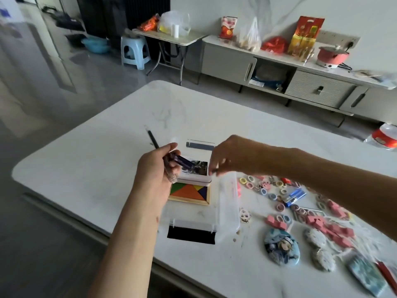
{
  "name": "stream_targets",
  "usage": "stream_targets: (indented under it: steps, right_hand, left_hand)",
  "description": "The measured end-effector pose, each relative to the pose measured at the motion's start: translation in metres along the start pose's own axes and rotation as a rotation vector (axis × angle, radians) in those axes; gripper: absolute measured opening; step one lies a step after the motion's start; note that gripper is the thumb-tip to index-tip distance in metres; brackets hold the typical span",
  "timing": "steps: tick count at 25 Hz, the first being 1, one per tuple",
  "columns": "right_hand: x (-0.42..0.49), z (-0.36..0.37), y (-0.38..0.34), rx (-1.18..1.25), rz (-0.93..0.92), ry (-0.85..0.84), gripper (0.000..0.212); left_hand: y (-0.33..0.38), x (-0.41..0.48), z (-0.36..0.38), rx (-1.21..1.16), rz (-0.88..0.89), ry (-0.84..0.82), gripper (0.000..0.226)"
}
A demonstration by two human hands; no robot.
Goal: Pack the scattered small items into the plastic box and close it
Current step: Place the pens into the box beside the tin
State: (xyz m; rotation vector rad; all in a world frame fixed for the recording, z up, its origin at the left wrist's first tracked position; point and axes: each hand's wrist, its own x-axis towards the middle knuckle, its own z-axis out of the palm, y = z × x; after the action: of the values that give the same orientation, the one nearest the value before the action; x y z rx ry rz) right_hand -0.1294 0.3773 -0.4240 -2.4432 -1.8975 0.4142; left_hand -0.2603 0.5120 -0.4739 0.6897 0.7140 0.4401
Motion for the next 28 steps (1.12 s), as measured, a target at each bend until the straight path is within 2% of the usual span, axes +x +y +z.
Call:
stream_targets:
  steps: [2,4,8,13,19,22,26,28]
  right_hand:
    - [0.011,0.018,0.0,-0.143,0.072,-0.226,0.014]
    - [0.019,0.033,-0.002,-0.264,0.105,-0.334,0.012]
    - [0.026,0.052,-0.015,-0.487,0.102,-0.321,0.035]
    - [0.022,0.058,-0.025,-0.51,0.134,-0.352,0.011]
    - [0.01,0.062,-0.042,-0.607,0.166,-0.594,0.021]
    - [0.011,0.063,-0.044,-0.634,0.196,-0.658,0.024]
    - [0.007,0.062,-0.041,-0.677,0.203,-0.637,0.018]
    - [0.0,0.049,-0.034,-0.513,0.215,-0.493,0.025]
  left_hand:
    - [-0.002,0.001,0.001,0.072,0.008,0.001,0.013]
    - [-0.005,0.0,0.003,0.112,0.012,0.01,0.014]
    - [-0.008,-0.001,0.006,0.158,0.046,0.033,0.016]
    - [-0.009,0.0,0.004,0.214,0.076,0.039,0.022]
    - [-0.013,0.0,0.006,0.284,0.066,0.009,0.018]
    - [-0.015,-0.001,0.007,0.314,0.079,0.008,0.018]
    - [-0.016,-0.001,0.007,0.334,0.084,-0.004,0.017]
    - [-0.017,0.0,0.008,0.347,0.077,-0.013,0.015]
